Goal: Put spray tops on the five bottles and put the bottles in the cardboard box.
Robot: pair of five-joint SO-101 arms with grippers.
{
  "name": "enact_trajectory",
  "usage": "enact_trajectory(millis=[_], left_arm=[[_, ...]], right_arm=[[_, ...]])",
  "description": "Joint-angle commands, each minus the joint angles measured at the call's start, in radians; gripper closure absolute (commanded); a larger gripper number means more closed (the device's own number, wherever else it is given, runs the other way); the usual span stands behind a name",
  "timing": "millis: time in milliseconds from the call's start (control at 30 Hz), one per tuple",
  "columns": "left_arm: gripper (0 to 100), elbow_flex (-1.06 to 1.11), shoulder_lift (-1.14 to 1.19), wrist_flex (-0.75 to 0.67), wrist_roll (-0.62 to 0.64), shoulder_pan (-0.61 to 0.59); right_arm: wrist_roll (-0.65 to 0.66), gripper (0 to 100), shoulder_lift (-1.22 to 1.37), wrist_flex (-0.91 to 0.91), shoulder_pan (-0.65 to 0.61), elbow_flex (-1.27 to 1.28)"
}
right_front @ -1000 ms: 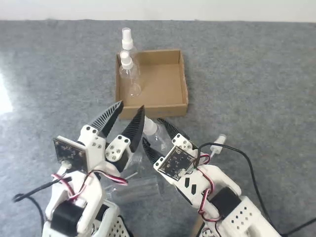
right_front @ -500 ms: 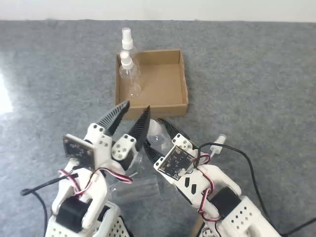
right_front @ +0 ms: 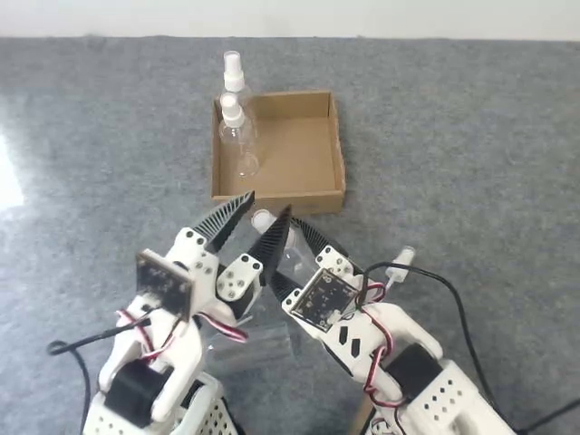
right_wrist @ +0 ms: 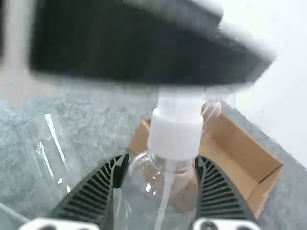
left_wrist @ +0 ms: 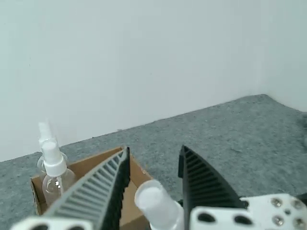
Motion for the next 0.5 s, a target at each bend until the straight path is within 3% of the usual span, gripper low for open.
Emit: enact_trajectory(millis=[0, 100, 233, 467], left_arm=[[85, -0.136, -0.008, 0.052, -0.009, 0.003], [85, -0.214, -0.008, 0.109, -0.009, -0.011], [85, -0.272, -0.008, 0.120, -0.009, -0.133], [85, -0.249, -0.008, 0.120, -0.009, -0.261]], right_arm=[[0.014, 89.8, -0.025, -0.030, 0.013, -0.011], [0.014, 89.8, -0.025, -0.030, 0.013, -0.009], [0.011, 89.8, -0.025, -0.030, 0.013, -0.009], [0.008, 89.8, -0.025, -0.030, 0.012, -0.009]])
